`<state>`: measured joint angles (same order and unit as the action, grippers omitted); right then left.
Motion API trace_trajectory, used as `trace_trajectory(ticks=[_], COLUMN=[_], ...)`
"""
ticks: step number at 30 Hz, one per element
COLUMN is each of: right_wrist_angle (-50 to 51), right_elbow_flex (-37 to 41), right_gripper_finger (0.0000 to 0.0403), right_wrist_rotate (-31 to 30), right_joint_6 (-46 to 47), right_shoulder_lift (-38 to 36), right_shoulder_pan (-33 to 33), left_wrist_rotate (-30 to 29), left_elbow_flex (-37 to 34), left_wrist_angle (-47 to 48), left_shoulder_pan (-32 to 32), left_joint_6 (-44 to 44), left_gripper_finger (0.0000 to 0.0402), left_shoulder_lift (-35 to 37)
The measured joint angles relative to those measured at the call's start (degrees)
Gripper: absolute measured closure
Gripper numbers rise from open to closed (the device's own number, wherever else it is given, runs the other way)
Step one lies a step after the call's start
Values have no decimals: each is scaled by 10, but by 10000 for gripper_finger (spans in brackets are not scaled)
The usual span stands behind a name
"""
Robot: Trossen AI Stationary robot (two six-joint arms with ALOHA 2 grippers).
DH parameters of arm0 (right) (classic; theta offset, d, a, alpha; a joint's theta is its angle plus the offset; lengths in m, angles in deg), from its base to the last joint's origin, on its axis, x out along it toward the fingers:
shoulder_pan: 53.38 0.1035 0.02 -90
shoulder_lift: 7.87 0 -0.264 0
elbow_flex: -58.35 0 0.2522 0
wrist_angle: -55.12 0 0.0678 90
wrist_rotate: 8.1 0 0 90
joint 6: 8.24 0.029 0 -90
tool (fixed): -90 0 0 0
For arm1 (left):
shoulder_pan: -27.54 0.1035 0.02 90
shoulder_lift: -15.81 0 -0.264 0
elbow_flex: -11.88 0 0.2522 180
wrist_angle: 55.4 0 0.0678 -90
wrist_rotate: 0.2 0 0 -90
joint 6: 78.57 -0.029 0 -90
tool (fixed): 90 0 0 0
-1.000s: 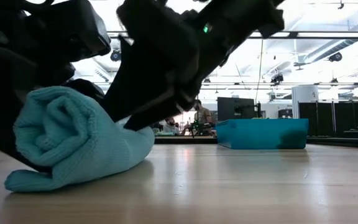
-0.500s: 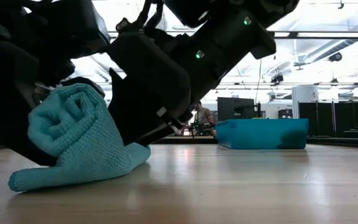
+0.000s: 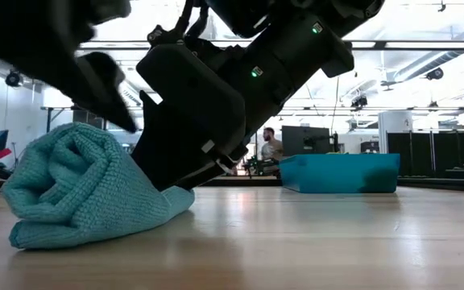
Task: Roll microfiber towels into tight, uniform cylinder then place into a basket
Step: Roll the blue towel
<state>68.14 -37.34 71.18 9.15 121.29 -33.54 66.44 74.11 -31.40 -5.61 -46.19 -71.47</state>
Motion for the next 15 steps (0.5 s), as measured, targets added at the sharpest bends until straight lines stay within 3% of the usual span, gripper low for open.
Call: trace_trajectory(ticks=[4, 15], right_wrist_angle=[5, 11], right_elbow_flex=[-10, -11], right_gripper_finger=[33, 33], right_wrist_rotate=[2, 4], right_joint_6=[-14, -12], right_shoulder_lift=[2, 2], right_shoulder_pan=[0, 0], left_wrist_rotate=[-7, 28], left_elbow_flex=[-30, -37], left_wrist_angle=[-119, -174], left_shoulder_pan=[17, 13], left_joint_6=[-17, -10], left_gripper_finger=[25, 25], left_shoulder_lift=[-27, -103])
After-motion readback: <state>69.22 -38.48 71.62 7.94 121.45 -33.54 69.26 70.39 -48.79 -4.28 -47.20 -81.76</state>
